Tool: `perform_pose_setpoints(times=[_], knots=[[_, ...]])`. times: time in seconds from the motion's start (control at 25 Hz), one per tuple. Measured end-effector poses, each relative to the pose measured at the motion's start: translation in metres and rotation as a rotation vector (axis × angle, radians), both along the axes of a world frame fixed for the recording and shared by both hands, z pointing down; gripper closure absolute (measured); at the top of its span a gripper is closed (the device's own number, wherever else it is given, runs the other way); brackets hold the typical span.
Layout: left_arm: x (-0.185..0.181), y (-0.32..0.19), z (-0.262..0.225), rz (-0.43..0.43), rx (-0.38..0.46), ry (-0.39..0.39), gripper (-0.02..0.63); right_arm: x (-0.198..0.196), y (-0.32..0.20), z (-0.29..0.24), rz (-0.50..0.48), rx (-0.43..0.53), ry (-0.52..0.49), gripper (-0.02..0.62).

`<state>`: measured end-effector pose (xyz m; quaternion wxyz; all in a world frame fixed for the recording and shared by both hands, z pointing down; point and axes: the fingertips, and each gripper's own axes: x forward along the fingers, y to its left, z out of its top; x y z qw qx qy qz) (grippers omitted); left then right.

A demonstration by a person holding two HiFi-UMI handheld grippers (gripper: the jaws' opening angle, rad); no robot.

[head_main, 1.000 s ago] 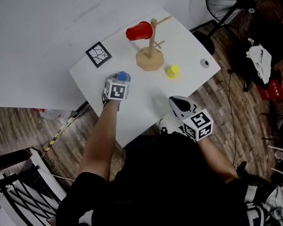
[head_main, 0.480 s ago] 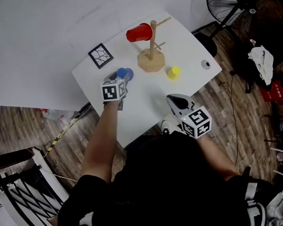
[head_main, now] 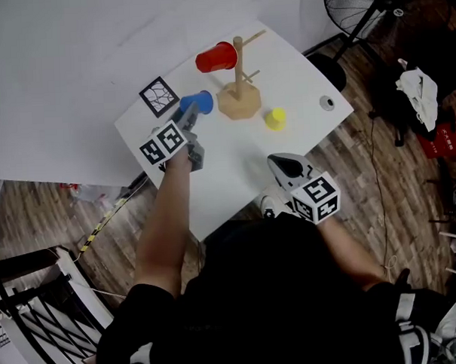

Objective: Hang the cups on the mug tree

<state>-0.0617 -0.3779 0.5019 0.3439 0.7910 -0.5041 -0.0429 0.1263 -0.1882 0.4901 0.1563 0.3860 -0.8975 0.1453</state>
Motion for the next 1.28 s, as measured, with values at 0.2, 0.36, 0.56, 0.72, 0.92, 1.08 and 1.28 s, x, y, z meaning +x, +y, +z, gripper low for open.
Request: perform_pose_setpoints(times=[0.2, 0.36, 0.56, 0.72, 0.92, 1.08, 1.28], knots=[[0.010, -0.004, 0.005, 0.014, -0.010, -0.012, 0.374, 0.009, 0.003, 0.001, 0.020, -0.003, 0.004, 0.589], [0.021, -0.008, 0.010, 0.020, -0.023, -0.001, 0.373, 0.018, 0.004, 0.003, 0.038, -0.009, 0.005, 0.589], [0.038, -0.014, 0.016, 0.044, -0.036, -0.010, 0.373, 0.025, 0.006, 0.005, 0.050, -0.018, 0.006, 0.589], [0.048, -0.021, 0.018, 0.048, -0.040, -0.050, 0.373, 0.031, 0.007, 0.005, 0.056, -0.021, 0.008, 0.589], [0.062, -0.030, 0.026, 0.062, -0.050, -0.078, 0.373, 0.041, 0.007, 0.007, 0.072, -0.025, 0.011, 0.589], [0.073, -0.036, 0.034, 0.079, -0.065, -0.082, 0.373, 0.053, 0.006, 0.009, 0.094, -0.031, 0.013, 0.589], [0.081, -0.040, 0.039, 0.087, -0.077, -0.096, 0.372, 0.063, 0.005, 0.009, 0.112, -0.032, 0.014, 0.589]])
